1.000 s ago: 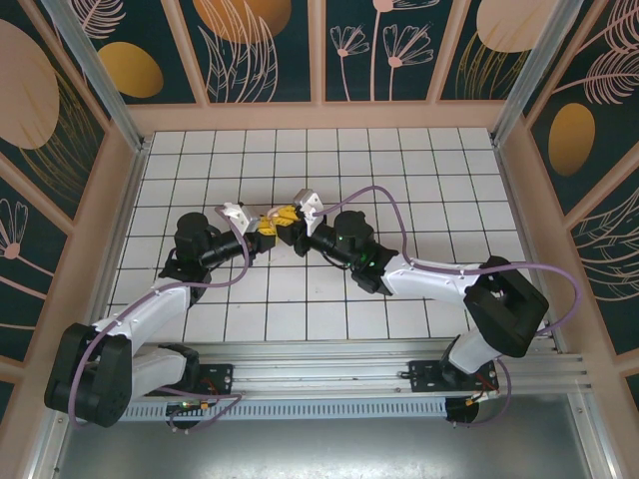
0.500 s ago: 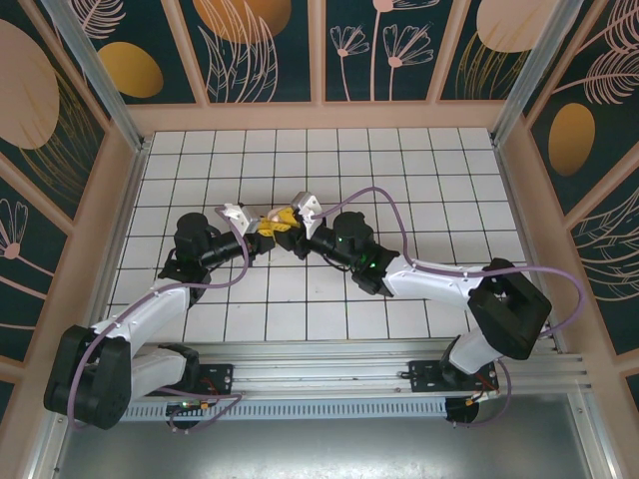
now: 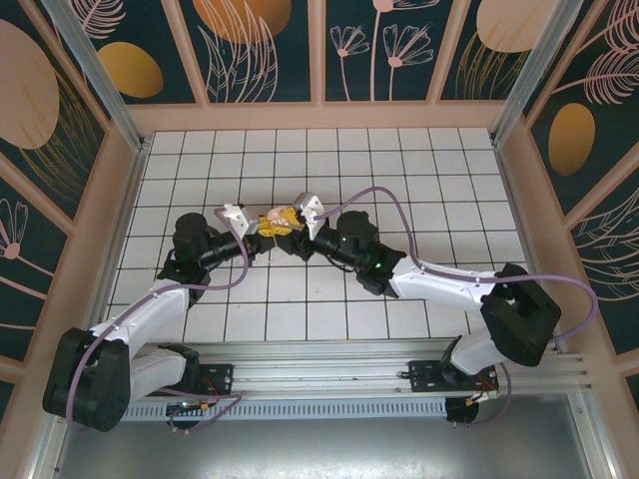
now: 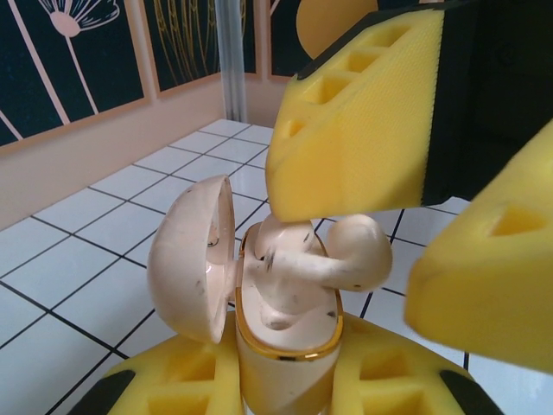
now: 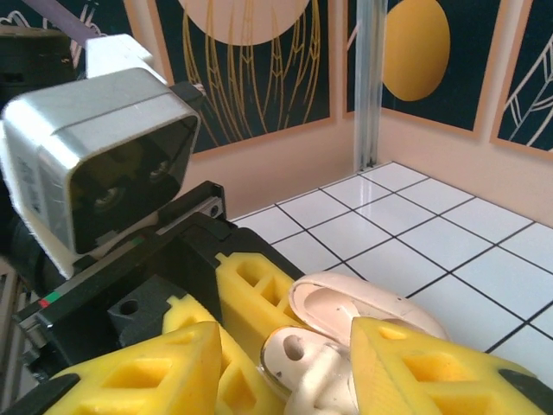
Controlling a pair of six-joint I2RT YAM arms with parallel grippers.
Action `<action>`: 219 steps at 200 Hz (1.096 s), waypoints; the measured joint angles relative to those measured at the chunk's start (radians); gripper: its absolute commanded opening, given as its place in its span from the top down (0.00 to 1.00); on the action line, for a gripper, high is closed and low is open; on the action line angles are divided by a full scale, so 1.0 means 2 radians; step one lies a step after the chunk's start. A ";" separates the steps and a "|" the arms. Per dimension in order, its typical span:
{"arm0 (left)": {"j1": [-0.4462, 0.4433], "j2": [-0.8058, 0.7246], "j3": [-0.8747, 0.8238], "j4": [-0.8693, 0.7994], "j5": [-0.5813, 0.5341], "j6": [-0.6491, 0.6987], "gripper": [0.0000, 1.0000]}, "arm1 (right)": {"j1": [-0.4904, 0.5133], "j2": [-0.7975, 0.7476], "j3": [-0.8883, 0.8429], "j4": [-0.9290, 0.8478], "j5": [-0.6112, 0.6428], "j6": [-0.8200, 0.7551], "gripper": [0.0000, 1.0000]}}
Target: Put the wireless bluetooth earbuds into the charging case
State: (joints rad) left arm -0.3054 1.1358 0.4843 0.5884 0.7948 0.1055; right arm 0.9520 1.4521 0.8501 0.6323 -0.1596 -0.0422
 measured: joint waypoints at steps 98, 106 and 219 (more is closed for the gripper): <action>0.000 0.000 0.000 0.003 -0.007 0.004 0.89 | -0.029 -0.054 0.000 -0.016 -0.042 0.046 0.53; 0.000 0.000 0.000 0.002 -0.013 0.003 0.88 | -0.038 -0.054 0.000 -0.027 -0.048 0.058 0.54; 0.006 0.012 0.012 -0.047 -0.180 -0.080 0.90 | -0.049 0.035 0.147 -0.388 -0.038 0.172 0.59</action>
State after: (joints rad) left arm -0.2939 1.1595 0.5076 0.4938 0.4351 -0.0536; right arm 0.8532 1.5230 1.1435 -0.1436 -0.2359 0.3012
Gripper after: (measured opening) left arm 0.180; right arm 0.408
